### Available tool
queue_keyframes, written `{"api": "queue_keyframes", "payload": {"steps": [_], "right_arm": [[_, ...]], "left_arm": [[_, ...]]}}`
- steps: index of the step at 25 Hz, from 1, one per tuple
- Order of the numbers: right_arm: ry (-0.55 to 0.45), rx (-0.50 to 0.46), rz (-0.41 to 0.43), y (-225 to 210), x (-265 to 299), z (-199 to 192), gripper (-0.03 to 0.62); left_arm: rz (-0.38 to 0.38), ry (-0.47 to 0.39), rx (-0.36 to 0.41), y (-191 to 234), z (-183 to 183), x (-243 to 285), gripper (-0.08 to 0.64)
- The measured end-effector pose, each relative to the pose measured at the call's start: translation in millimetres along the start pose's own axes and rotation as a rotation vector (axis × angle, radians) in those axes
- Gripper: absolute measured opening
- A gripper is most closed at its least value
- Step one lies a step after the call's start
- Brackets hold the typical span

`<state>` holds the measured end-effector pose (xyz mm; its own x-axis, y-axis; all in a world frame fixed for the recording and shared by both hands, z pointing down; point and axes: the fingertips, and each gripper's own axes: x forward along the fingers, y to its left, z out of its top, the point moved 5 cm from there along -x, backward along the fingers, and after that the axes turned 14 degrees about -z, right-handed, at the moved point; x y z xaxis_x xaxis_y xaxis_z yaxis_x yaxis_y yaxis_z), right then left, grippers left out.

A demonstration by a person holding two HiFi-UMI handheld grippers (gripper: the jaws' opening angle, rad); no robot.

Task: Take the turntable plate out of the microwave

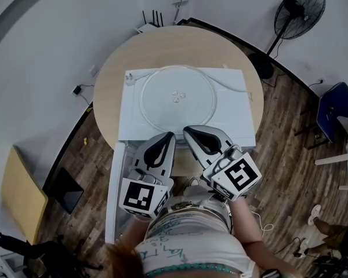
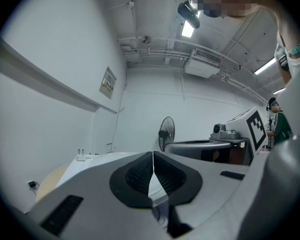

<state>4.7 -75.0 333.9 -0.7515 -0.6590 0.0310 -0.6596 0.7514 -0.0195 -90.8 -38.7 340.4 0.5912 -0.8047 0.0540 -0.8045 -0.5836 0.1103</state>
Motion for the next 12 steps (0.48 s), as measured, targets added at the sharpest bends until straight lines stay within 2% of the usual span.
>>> {"api": "queue_keyframes", "payload": {"steps": [12], "right_arm": [[0.016, -0.008, -0.020, -5.0, -0.7, -1.4, -0.009]], "left_arm": [[-0.005, 0.011, -0.003, 3.1, 0.0, 3.0, 0.017]]}}
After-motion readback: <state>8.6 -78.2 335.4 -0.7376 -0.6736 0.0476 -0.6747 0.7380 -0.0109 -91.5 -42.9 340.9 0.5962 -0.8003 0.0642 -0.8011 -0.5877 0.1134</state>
